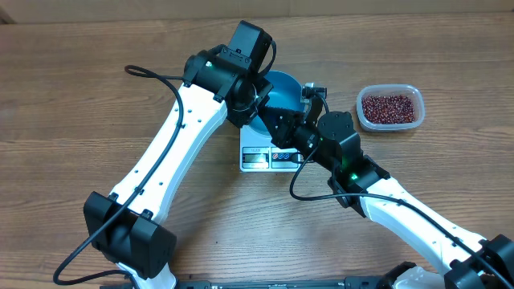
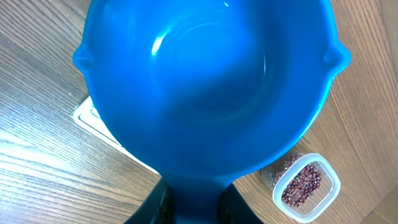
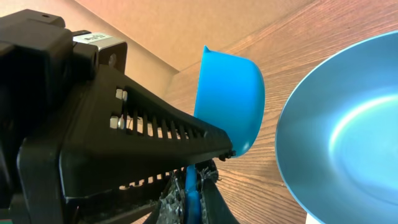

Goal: Scoop item into bowl and weigh 150g on scale
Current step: 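Grasp the scoop handle with the right gripper and release left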

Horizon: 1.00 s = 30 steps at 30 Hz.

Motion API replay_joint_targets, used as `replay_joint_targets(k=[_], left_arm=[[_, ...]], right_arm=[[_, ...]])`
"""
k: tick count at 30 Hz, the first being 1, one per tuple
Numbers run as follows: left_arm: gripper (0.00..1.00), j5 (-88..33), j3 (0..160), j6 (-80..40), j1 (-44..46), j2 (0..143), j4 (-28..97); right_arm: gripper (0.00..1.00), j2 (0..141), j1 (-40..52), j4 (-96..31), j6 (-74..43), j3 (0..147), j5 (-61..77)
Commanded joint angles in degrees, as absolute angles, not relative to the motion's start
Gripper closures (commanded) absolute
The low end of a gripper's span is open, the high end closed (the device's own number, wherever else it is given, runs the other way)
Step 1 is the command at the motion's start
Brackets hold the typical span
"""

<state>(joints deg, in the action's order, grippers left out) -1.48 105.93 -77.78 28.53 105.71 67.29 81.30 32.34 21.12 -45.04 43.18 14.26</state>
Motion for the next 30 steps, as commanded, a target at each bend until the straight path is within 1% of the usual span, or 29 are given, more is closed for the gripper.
replay_joint_targets(k=[1, 2, 3, 4, 5, 6, 8, 11, 14, 15, 19, 21, 24, 30], left_arm=[[0.96, -1.30, 107.33, -78.35, 28.88, 104.01, 67.07], [0.87, -1.19, 107.33, -77.43, 28.80, 104.01, 67.05], [0.73, -1.41, 107.39, -75.37, 28.60, 104.01, 67.05], [0.51, -2.00, 107.53, -72.73, 28.36, 104.01, 67.07], [0.16, -3.07, 107.57, -70.74, 28.05, 103.94, 67.11], [0.00, -5.23, 107.72, -68.45, 27.53, 103.68, 67.09], [0.01, -8.75, 108.60, -64.47, 26.39, 102.50, 67.11], [0.00, -9.41, 110.45, -58.08, 25.15, 100.05, 67.05], [0.01, -4.38, 112.14, -48.90, 24.77, 95.48, 66.13], [0.00, -1.72, 112.16, -43.27, 25.02, 93.27, 65.01], [0.00, 5.74, 112.16, -31.16, 26.46, 89.21, 64.14], [0.00, 6.57, 112.14, -24.80, 27.09, 88.36, 64.77], [0.00, 6.59, 111.63, -20.08, 27.77, 88.62, 66.81], [0.00, 6.39, 105.06, -19.31, 28.49, 88.75, 65.60]], right_arm=[[0.96, 81.56, 32.73, 19.92, -44.99, 45.10, 16.84], [0.96, 81.49, 32.73, 18.13, -44.99, 45.10, 16.78], [0.96, 81.49, 32.71, 17.12, -44.97, 45.10, 16.64], [0.96, 81.43, 32.38, 15.99, -44.99, 45.10, 16.56], [0.96, 81.14, 31.83, 15.14, -44.97, 45.10, 16.58], [0.96, 80.66, 31.33, 14.72, -44.93, 45.10, 16.60], [0.96, 78.96, 30.20, 14.13, -44.51, 45.12, 16.58], [0.96, 76.25, 28.82, 11.77, -42.81, 45.12, 16.51], [0.96, 71.07, 26.37, 5.17, -39.59, 45.15, 13.65], [0.96, 68.69, 25.28, 2.44, -37.85, 45.15, 11.75], [0.96, 61.93, 22.48, -4.67, -33.82, 45.30, 7.29], [0.96, 58.02, 20.58, -11.42, -31.14, 46.74, 5.91], [0.96, 54.41, 19.05, -19.33, -29.45, 49.15, 3.38], [0.96, 47.13, 18.61, -26.87, -29.56, 49.67, 1.34]])
